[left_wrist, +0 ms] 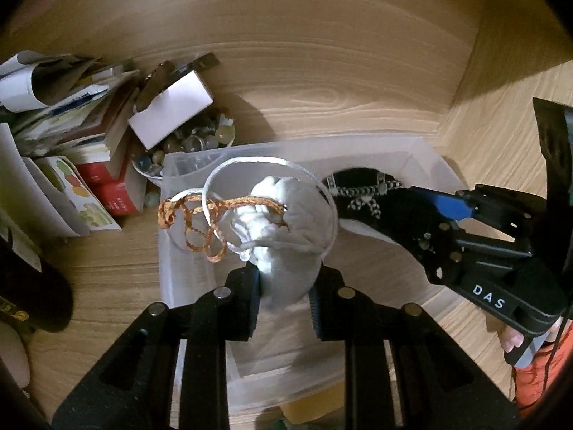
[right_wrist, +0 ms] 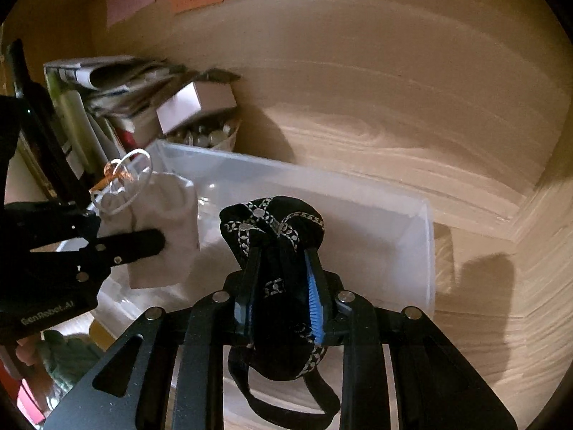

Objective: Organize soft objects
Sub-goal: 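Carry the pouch and black bag into the clear box and open both tools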

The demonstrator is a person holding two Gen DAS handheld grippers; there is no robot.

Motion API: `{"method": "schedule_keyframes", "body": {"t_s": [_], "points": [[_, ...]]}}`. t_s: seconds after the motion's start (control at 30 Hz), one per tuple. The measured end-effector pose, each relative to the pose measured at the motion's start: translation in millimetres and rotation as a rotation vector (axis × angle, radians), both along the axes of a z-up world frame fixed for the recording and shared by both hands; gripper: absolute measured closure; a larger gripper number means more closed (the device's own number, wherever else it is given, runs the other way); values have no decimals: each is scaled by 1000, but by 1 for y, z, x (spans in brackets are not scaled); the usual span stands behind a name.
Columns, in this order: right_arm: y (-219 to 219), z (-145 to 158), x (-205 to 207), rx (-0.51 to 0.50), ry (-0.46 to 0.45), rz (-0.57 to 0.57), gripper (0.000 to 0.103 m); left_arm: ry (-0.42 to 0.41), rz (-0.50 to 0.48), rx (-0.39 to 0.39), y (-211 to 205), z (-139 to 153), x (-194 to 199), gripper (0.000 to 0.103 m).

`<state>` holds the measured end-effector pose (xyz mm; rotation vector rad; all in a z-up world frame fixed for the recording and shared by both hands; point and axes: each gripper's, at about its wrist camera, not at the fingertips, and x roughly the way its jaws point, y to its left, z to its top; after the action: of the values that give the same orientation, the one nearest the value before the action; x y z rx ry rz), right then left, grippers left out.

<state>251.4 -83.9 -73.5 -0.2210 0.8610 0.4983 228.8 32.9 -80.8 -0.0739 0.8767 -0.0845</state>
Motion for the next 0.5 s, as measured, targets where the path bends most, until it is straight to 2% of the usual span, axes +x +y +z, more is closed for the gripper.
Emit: {"method": "schedule_keyframes", "body": {"t_s": [0.07,0.23,0.3,0.4,0.43,0.5], "points": [[1,-1,-1,-8,4,-1,77,6,-3,-9,1,0,-1,78],[1,5,-6,-5,-22,-14,62,-2,-1,-21,8,2,-3,67],[-2,14,-11,5,-47,-16,59,-22,0,-17,7,7,-8,57],[-7,31,-22,23,-100,-25,45,-76,3,-13,7,22,-22,43],[-10,37,-27,30,-121,-28,40,-92,4,-15,7,27,-27,41],[-14,50,-39,44,-169,-34,36,-127,8,-23,9,39,-38,34]]}}
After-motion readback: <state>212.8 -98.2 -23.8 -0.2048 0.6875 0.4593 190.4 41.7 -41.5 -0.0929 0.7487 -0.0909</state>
